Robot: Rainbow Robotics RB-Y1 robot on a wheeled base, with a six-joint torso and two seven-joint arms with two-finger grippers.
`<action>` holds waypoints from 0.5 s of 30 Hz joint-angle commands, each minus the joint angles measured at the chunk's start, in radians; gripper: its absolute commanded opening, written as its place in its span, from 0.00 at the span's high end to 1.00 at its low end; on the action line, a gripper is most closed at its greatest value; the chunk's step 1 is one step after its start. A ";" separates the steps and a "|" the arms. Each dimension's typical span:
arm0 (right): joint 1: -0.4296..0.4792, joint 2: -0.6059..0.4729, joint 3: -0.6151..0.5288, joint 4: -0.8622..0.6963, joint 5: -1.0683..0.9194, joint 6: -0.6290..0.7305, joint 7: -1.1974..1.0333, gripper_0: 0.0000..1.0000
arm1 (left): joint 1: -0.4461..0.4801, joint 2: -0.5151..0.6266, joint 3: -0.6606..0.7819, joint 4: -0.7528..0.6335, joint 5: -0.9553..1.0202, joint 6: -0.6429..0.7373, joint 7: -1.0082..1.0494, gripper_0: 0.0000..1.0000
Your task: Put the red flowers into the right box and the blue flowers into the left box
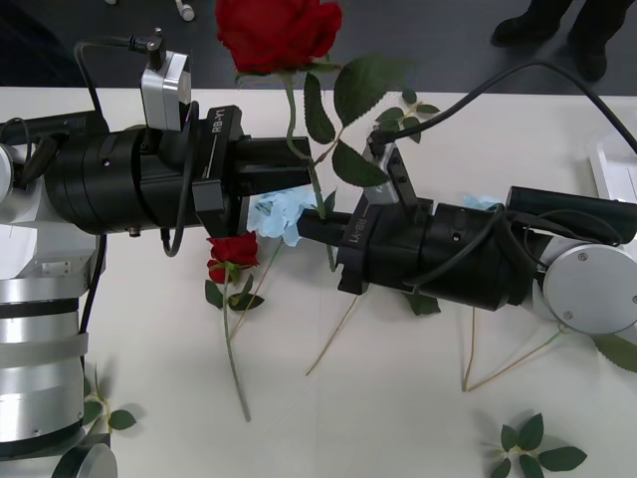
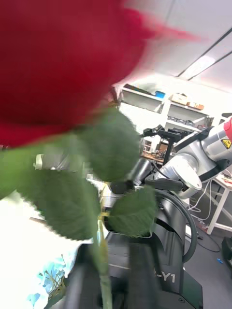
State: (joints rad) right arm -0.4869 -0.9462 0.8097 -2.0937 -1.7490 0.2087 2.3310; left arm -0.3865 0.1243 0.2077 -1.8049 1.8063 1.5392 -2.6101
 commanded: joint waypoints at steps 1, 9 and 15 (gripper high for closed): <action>-0.010 -0.005 0.003 -0.009 0.000 -0.012 0.045 1.00 | -0.022 -0.022 0.001 -0.027 -0.001 0.004 -0.001 0.00; -0.012 -0.025 0.003 -0.009 -0.040 -0.011 0.045 1.00 | -0.022 -0.022 0.001 -0.027 -0.001 0.004 -0.001 0.00; -0.009 -0.097 -0.061 -0.026 -0.136 0.070 0.045 1.00 | -0.022 -0.022 0.001 -0.027 -0.001 0.004 -0.001 0.00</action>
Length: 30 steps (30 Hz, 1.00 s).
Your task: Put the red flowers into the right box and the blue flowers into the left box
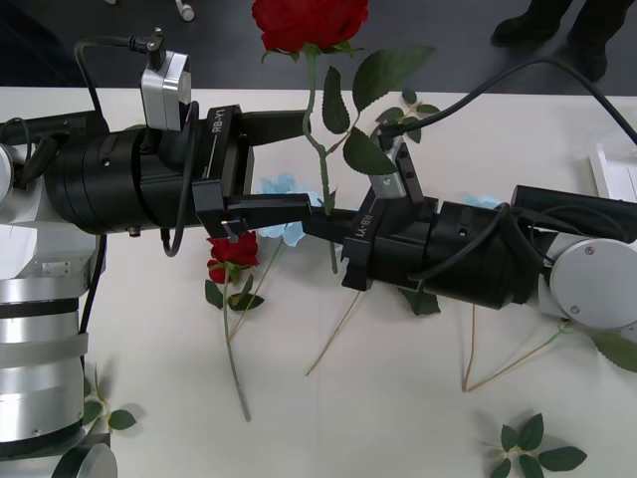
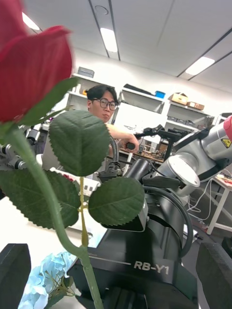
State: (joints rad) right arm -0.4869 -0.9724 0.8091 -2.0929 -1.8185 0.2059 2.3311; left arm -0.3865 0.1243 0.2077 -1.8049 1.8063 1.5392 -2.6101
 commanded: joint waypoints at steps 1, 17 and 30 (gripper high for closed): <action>-0.004 -0.077 -0.077 -0.029 -0.082 0.096 0.045 1.00 | -0.022 -0.022 0.001 -0.027 -0.001 0.004 -0.001 0.00; 0.307 -0.097 -0.850 0.070 -0.237 0.842 0.013 1.00 | 0.032 0.173 0.088 -0.071 0.004 -0.014 0.315 0.00; 0.344 -0.092 -1.213 0.340 -0.099 1.327 -0.119 1.00 | 0.129 0.308 0.111 -0.191 -0.328 -0.045 0.624 0.00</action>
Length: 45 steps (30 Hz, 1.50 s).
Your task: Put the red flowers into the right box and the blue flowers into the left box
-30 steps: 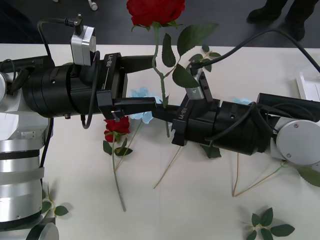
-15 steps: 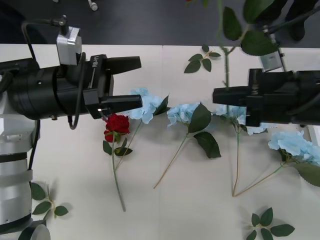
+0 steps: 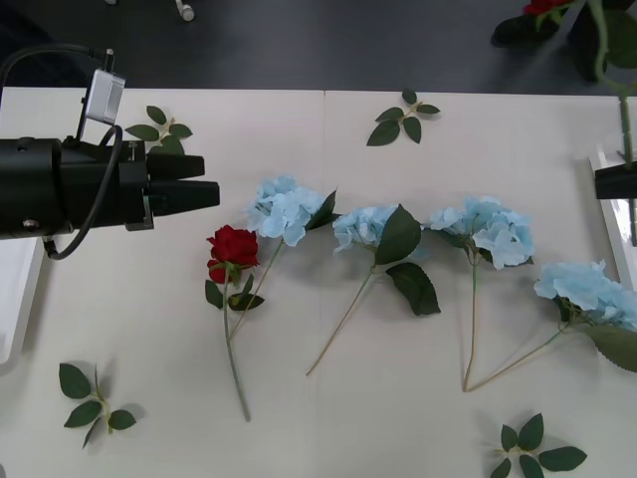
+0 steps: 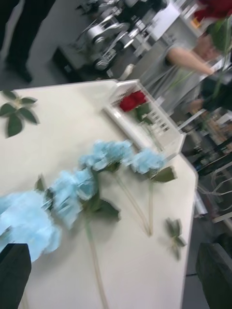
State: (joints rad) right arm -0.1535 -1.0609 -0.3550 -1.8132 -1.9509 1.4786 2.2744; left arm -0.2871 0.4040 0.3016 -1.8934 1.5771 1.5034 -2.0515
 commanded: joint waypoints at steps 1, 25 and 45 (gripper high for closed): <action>0.014 -0.008 -0.059 0.081 0.040 0.068 -0.066 1.00 | 0.039 0.029 0.014 -0.121 -0.137 -0.009 0.091 0.00; 0.193 -0.179 -0.116 0.338 0.441 -0.133 -0.362 1.00 | 0.115 0.018 -0.269 -0.294 -0.844 0.166 0.749 0.00; 0.285 -0.182 -0.004 0.384 0.753 -0.478 -0.607 1.00 | 0.029 -0.063 -0.489 -0.052 -1.183 0.182 0.804 0.00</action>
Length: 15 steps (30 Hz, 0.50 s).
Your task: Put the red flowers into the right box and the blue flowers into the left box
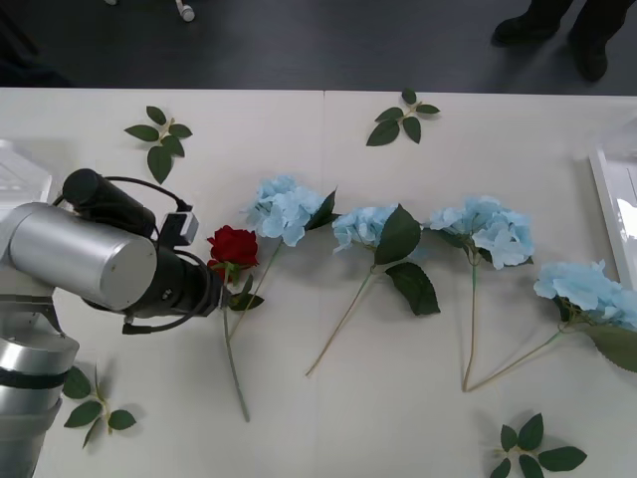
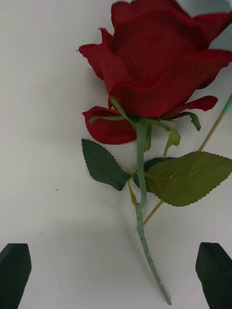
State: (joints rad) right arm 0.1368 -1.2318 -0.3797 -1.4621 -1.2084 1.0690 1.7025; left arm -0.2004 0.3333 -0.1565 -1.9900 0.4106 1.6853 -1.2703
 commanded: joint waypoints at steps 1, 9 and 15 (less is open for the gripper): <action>-0.005 -0.006 0.028 0.037 0.013 -0.086 -0.035 1.00 | -0.065 0.007 -0.037 0.063 -0.019 0.001 0.023 0.00; -0.042 0.055 0.102 0.085 0.058 -0.169 -0.024 1.00 | -0.131 -0.014 -0.074 0.209 -0.036 -0.032 0.022 0.00; -0.080 0.103 0.122 0.089 0.147 -0.170 -0.029 1.00 | -0.145 -0.042 -0.075 0.292 -0.055 -0.090 0.008 0.00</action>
State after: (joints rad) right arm 0.0785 -1.1284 -0.2557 -1.3680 -1.0811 0.9048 1.7022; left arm -0.3256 0.3130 -0.2400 -1.7116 0.3698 1.6203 -1.2704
